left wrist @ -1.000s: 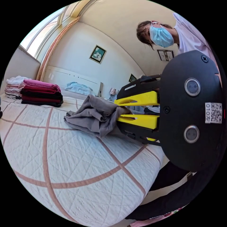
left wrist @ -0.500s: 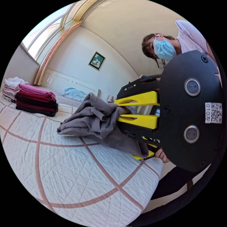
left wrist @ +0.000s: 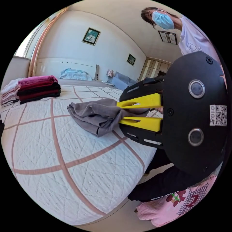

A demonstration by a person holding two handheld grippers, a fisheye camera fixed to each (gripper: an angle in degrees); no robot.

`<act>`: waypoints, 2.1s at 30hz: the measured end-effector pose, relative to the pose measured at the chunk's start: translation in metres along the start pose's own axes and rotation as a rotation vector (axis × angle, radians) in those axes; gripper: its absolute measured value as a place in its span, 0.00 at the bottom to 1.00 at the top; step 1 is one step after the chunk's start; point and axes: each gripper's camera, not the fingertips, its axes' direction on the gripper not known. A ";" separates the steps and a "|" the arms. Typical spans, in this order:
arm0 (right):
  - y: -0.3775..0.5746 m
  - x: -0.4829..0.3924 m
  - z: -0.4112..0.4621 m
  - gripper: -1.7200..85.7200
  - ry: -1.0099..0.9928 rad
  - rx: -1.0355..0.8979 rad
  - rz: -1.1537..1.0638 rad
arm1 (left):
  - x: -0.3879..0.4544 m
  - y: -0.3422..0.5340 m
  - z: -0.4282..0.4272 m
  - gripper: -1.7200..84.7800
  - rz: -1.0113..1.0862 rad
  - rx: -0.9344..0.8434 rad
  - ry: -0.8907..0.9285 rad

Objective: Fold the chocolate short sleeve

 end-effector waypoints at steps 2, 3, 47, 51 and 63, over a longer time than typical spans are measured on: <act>-0.002 -0.031 -0.014 0.08 0.023 -0.020 -0.050 | 0.027 -0.004 -0.008 0.13 0.068 0.015 0.003; -0.002 -0.053 -0.023 0.08 0.030 -0.036 -0.087 | 0.034 -0.005 -0.011 0.13 0.081 0.019 0.006; -0.348 -0.297 0.124 0.08 0.090 0.161 -0.193 | 0.110 -0.667 -0.152 0.11 0.188 -0.047 0.414; -0.339 -0.335 0.108 0.08 0.110 0.157 -0.240 | 0.150 -0.660 -0.173 0.11 0.251 -0.047 0.397; -0.311 -0.315 0.132 0.08 0.195 0.072 -0.145 | 0.143 -0.635 -0.211 0.12 0.218 -0.041 0.318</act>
